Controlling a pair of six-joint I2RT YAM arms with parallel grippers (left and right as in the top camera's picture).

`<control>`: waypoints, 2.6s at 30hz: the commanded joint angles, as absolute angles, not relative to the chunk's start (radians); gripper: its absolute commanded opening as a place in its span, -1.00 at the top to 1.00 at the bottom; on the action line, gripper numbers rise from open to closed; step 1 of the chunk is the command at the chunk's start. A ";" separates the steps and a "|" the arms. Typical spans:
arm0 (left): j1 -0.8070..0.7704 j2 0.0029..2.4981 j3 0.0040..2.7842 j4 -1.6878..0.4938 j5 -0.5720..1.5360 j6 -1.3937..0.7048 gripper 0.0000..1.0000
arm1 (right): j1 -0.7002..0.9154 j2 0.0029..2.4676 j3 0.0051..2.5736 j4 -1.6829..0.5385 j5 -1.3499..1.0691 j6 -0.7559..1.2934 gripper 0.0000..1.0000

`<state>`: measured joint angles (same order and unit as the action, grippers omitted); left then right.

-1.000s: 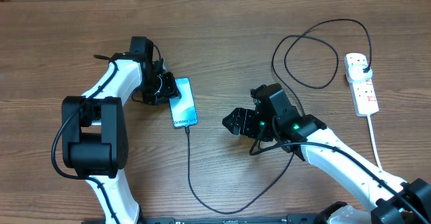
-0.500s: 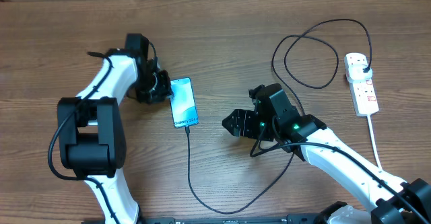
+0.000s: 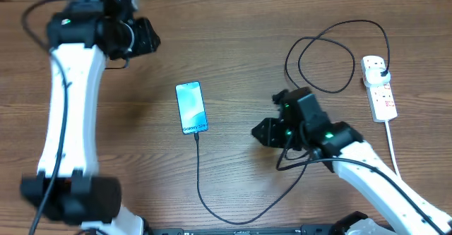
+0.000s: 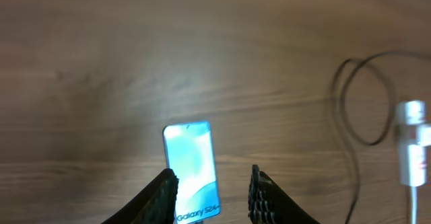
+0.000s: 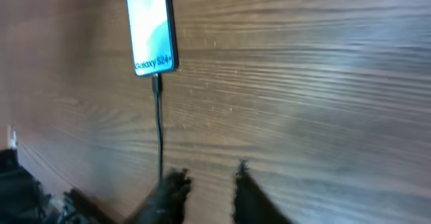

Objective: Plug charger to phone and switch on socket

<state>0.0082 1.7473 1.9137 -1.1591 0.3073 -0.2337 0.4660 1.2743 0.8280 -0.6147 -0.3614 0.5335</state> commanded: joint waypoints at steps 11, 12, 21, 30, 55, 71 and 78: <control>0.006 1.622 1.932 -1.179 0.231 -0.213 -1.00 | 0.063 1.024 0.991 -0.894 -0.330 0.474 0.93; 0.006 1.623 1.932 -1.179 0.227 -0.213 -0.99 | 0.016 1.031 1.018 -0.929 -0.325 0.443 0.93; 0.006 1.623 1.932 -1.179 0.228 -0.213 -0.99 | -0.384 1.195 1.252 -1.073 -0.353 0.326 0.93; 0.006 1.623 1.932 -1.179 0.228 -0.213 -0.99 | -0.647 1.439 1.254 -0.972 -0.635 0.234 0.93; 0.006 1.623 1.932 -1.178 0.228 -0.213 -0.99 | -0.793 1.794 1.254 -0.568 -0.751 0.438 0.93; 0.006 1.623 1.932 -1.178 0.228 -0.213 -0.99 | -0.793 1.965 1.250 -0.450 -0.813 0.498 0.93; 0.006 1.623 1.932 -1.179 0.228 -0.213 -0.99 | -0.791 2.045 1.250 -0.408 -0.814 0.498 0.93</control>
